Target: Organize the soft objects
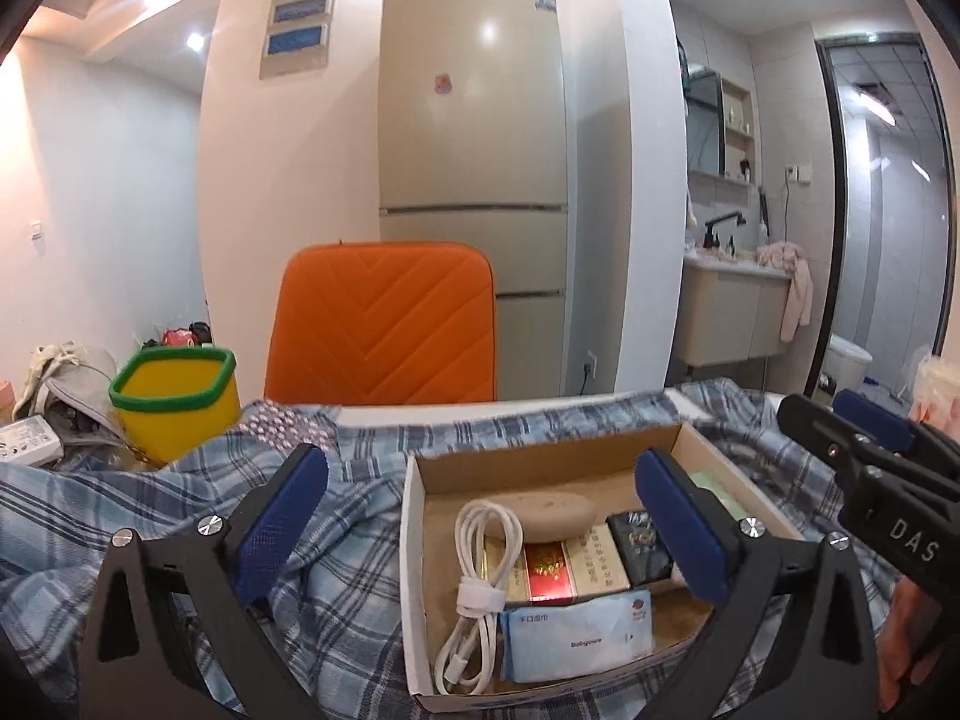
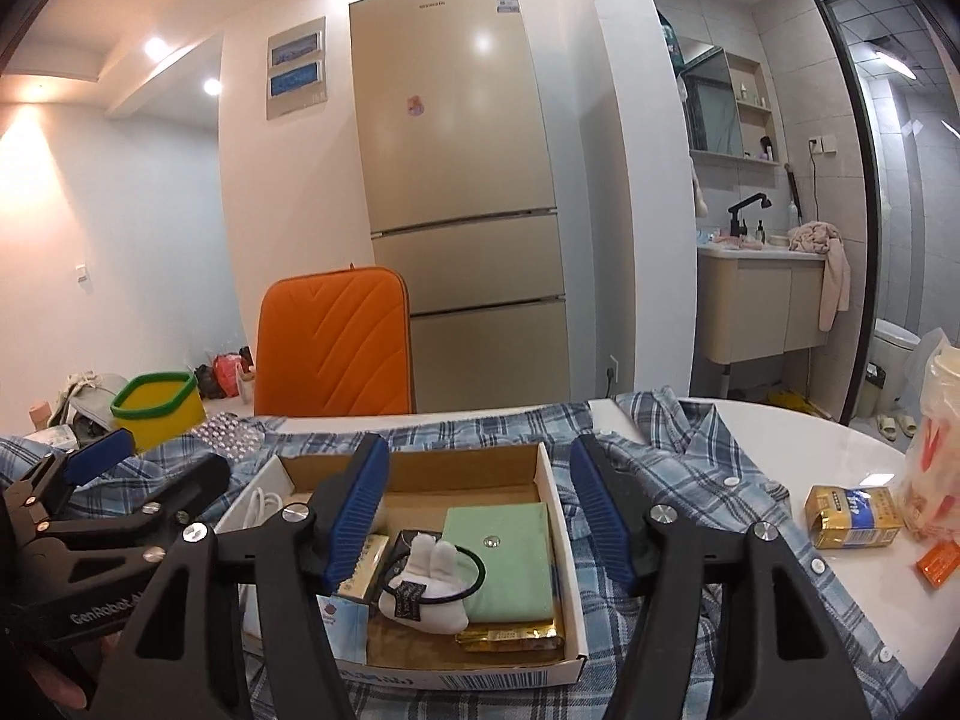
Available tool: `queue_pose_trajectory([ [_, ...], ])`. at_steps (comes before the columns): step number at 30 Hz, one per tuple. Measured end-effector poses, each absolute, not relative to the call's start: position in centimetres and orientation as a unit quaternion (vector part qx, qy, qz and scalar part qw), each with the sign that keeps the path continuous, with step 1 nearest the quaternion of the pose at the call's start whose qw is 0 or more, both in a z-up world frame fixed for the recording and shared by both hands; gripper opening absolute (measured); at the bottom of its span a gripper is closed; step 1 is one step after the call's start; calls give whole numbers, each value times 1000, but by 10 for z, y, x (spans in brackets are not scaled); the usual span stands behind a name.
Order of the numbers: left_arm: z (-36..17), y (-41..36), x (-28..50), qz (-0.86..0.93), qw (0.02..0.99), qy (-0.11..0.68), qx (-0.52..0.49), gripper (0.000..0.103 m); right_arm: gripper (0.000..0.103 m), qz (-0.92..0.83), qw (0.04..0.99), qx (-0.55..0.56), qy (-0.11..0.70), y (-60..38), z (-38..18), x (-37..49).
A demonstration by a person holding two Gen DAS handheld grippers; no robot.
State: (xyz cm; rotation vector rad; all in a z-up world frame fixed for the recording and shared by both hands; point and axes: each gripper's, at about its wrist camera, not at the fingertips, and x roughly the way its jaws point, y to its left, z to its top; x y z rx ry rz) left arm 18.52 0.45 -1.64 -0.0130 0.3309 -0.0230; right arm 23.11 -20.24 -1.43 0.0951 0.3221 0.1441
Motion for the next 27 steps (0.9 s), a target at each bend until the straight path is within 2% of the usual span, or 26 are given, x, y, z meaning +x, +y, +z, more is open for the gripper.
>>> queue_pose_trajectory([
  [3, 1, 4, 167, -11, 992, 124, -2, 102, 67, 71, 988, 48, 127, -207, 2, 220],
  [4, 8, 3, 161, -11, 994, 110, 2, 102, 74, 69, 990, 50, 114, -209, 9, 215],
  [5, 15, 2, 153, -10, 996, 93, 6, 102, 77, 71, 991, 53, 103, -211, 15, 210],
  [10, 41, -1, 124, -16, 999, 46, 5, 102, 81, 81, 994, 44, 63, -214, 46, 182],
  [15, 59, 2, 94, -11, 1000, 14, -11, 103, 103, 91, 993, 46, 56, -218, 59, 153],
  [27, 46, 2, 49, -22, 1000, 4, 10, 103, 103, 77, 997, 15, -3, -224, 66, 78],
])
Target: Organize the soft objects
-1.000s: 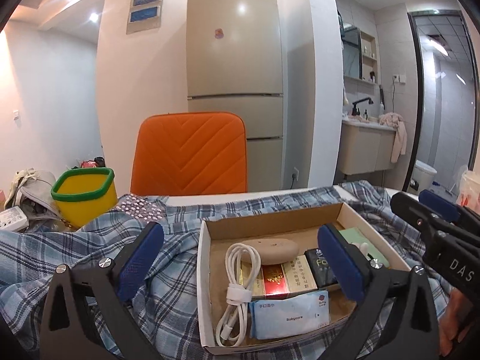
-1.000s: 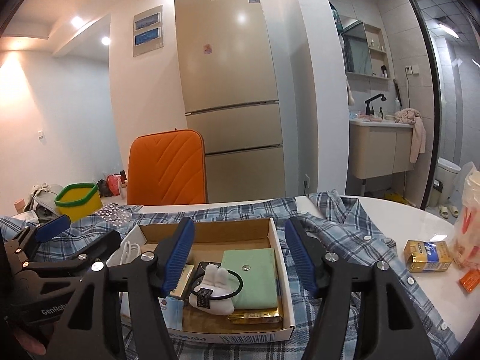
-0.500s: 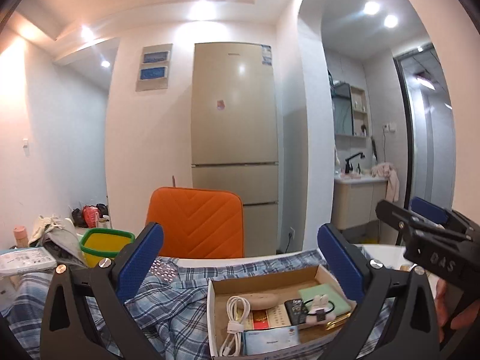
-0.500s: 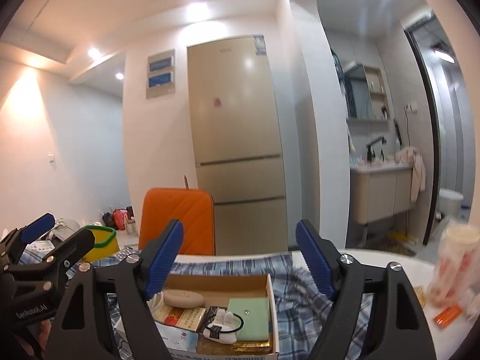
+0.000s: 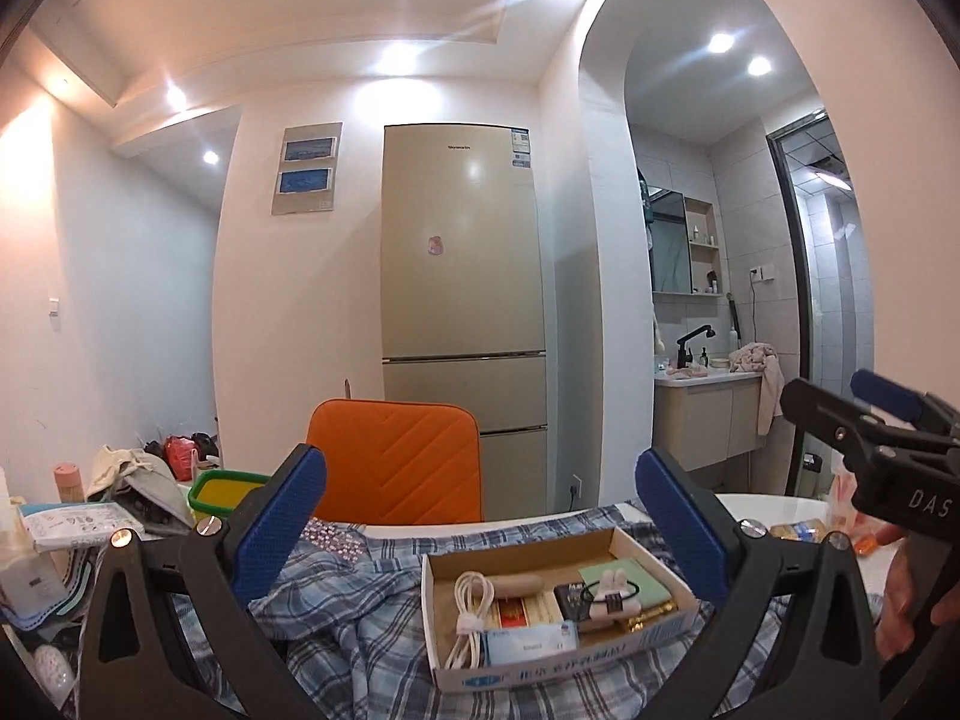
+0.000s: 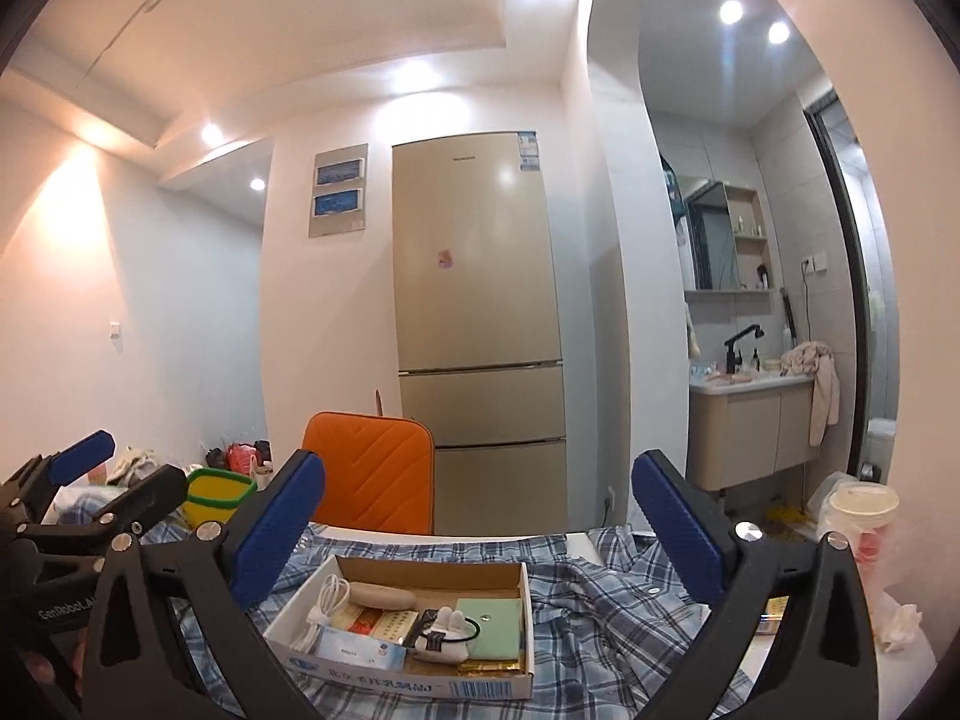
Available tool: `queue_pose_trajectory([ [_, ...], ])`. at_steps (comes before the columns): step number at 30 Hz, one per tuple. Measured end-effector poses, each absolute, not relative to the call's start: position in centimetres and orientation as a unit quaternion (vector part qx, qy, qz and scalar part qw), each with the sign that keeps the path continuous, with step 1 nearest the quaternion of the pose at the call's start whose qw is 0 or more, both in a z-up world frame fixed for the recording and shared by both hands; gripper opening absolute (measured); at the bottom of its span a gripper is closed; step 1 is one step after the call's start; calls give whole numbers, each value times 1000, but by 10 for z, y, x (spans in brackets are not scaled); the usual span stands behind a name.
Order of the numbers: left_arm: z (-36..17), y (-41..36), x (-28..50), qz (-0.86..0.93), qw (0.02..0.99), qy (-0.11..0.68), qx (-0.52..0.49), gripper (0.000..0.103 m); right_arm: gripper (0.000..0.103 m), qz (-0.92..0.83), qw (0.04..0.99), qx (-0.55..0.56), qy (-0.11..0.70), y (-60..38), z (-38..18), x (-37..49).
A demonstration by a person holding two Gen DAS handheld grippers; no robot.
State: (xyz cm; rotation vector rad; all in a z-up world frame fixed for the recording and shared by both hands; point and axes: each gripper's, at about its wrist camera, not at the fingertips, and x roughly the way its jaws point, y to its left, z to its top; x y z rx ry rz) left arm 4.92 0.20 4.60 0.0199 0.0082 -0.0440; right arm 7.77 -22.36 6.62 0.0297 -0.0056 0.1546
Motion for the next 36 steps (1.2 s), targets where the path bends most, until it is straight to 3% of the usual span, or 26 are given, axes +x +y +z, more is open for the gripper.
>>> queue_pose_trajectory([
  [16, 1, 5, 53, -24, 999, 41, -7, 103, 103, 87, 996, -15, 16, -210, 12, 67],
  [36, -1, 0, 45, -28, 999, 32, 6, 103, 103, 82, 996, -12, 30, -213, 11, 79],
])
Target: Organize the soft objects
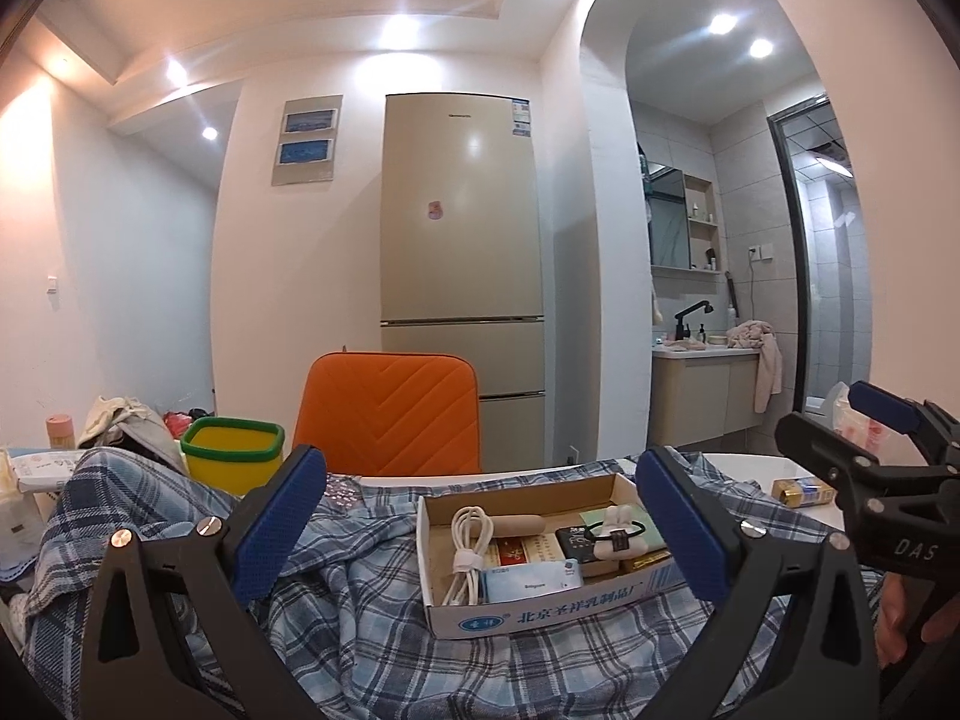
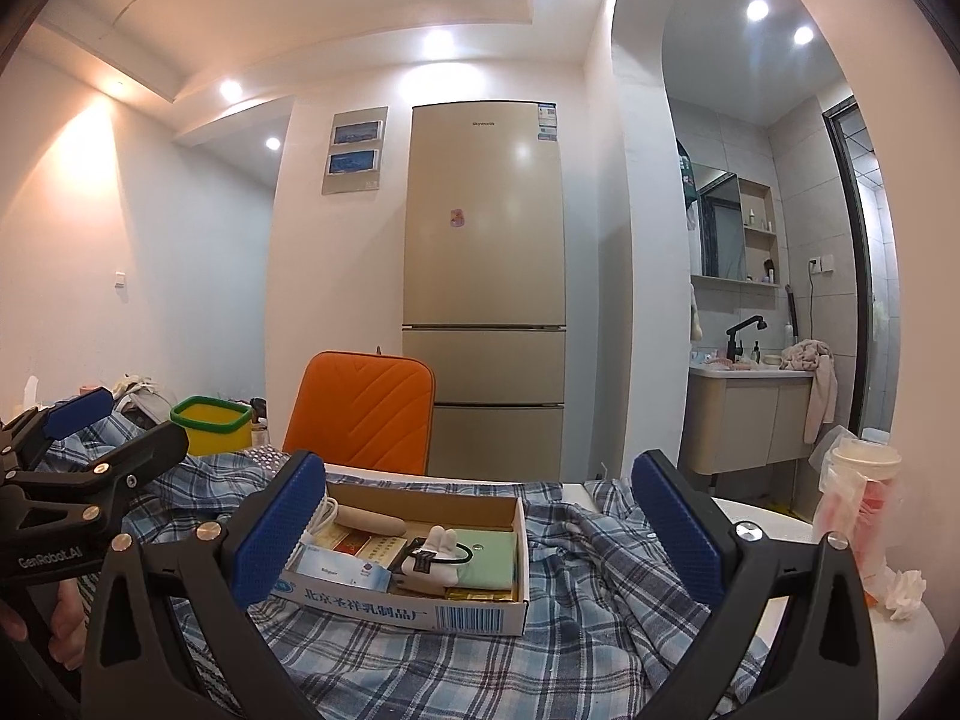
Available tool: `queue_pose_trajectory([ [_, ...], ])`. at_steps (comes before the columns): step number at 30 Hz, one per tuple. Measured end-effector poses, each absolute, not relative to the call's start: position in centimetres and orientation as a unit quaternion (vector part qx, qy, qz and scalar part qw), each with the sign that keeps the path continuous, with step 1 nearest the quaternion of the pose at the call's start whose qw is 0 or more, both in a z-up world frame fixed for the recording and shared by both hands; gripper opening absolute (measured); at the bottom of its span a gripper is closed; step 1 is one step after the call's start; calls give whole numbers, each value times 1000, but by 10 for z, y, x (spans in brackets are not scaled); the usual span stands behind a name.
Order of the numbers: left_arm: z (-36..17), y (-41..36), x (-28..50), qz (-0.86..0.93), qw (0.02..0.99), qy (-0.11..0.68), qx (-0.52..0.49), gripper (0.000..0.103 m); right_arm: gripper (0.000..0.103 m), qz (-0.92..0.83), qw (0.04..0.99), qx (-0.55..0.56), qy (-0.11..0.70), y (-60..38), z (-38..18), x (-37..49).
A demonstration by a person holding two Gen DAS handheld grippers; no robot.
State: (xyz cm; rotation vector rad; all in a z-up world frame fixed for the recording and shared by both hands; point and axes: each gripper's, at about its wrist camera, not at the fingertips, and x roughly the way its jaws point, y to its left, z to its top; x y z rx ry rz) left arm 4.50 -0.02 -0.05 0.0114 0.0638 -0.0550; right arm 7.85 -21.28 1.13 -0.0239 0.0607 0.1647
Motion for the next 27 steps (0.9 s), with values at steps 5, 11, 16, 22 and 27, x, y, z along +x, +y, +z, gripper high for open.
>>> queue_pose_trajectory([
  [5, -1, -1, 47, -33, 999, 36, 6, 103, 103, 81, 996, -8, 35, -213, 10, 81],
  [11, -1, 0, 47, -38, 999, 37, 4, 103, 103, 78, 996, -2, 39, -214, 6, 84],
  [16, -1, 0, 46, -38, 999, 35, 5, 103, 103, 78, 996, -3, 39, -214, 6, 84],
  [22, -1, -1, 46, -39, 999, 33, 5, 103, 103, 77, 996, -2, 39, -214, 6, 84],
  [27, 0, -4, 43, -40, 999, 26, 9, 103, 103, 76, 996, -3, 39, -214, 6, 84],
])
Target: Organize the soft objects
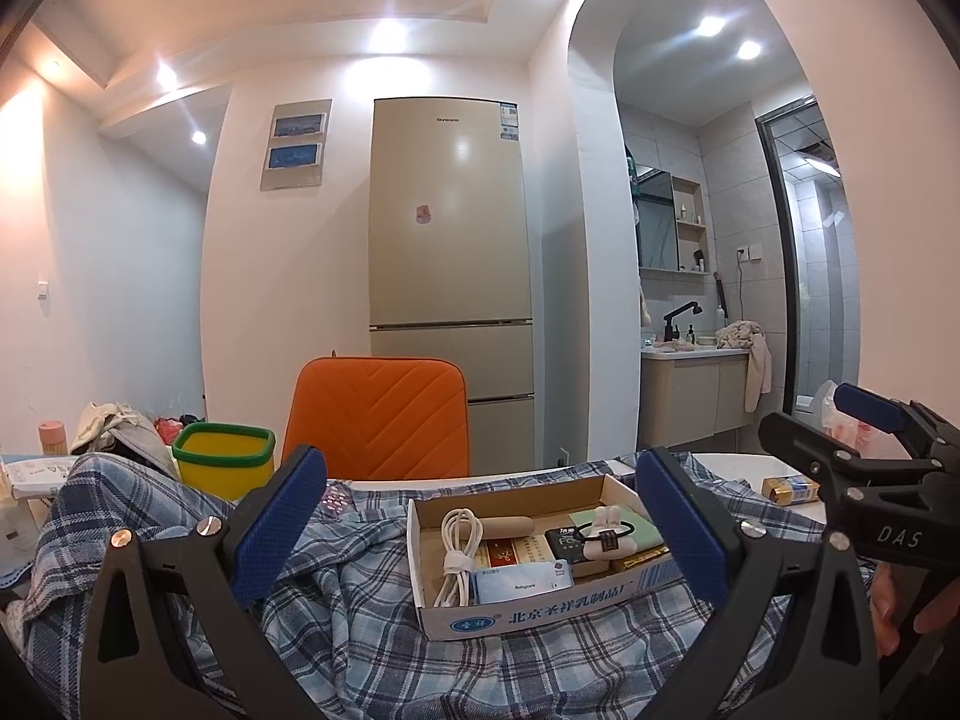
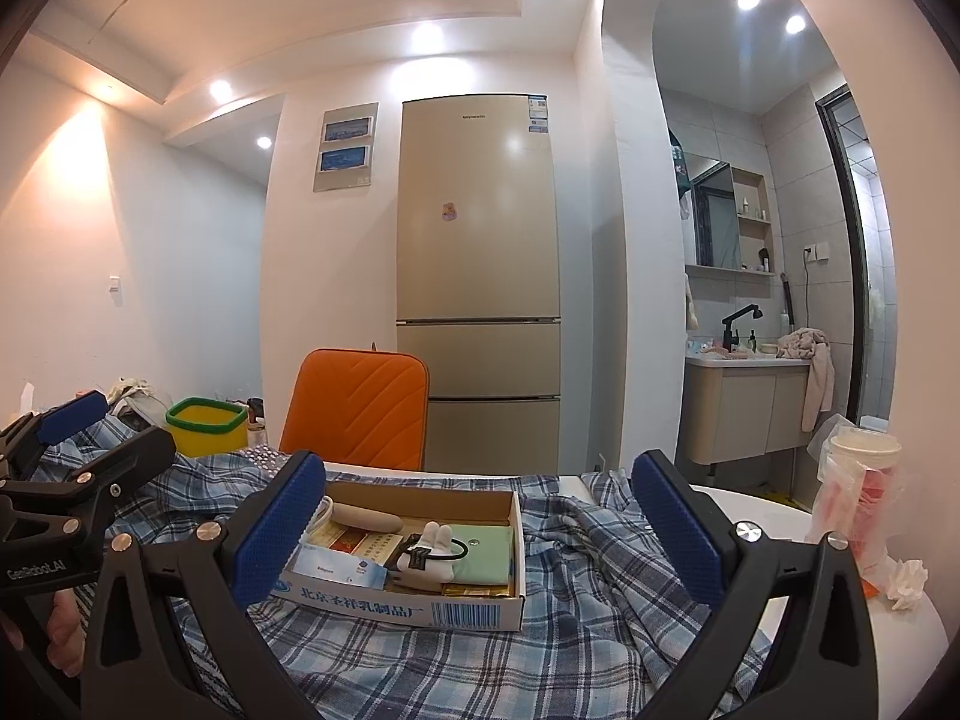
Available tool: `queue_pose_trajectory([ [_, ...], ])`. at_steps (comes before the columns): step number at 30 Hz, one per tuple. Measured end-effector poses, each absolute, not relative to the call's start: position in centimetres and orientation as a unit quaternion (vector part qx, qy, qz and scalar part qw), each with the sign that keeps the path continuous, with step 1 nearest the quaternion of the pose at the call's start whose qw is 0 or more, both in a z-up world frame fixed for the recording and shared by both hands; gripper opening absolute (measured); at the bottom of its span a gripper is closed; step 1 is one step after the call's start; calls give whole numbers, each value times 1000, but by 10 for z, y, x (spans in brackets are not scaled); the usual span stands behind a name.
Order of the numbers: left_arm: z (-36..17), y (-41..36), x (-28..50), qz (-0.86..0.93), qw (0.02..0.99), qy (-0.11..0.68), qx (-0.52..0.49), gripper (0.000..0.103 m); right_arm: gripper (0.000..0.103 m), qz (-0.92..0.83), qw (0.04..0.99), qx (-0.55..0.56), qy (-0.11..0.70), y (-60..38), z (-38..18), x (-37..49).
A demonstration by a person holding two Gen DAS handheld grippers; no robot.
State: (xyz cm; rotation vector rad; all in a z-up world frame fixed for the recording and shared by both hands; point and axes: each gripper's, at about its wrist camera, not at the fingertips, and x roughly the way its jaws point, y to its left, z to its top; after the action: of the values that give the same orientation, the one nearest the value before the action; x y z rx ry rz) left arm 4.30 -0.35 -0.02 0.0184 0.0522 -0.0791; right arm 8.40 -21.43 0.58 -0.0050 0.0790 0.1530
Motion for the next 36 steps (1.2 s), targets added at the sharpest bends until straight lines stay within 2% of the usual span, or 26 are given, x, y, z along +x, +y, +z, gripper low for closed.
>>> queue_pose_trajectory([
  [36, 1, 2, 41, -37, 999, 28, 4, 103, 103, 77, 996, -3, 39, -215, 6, 84],
])
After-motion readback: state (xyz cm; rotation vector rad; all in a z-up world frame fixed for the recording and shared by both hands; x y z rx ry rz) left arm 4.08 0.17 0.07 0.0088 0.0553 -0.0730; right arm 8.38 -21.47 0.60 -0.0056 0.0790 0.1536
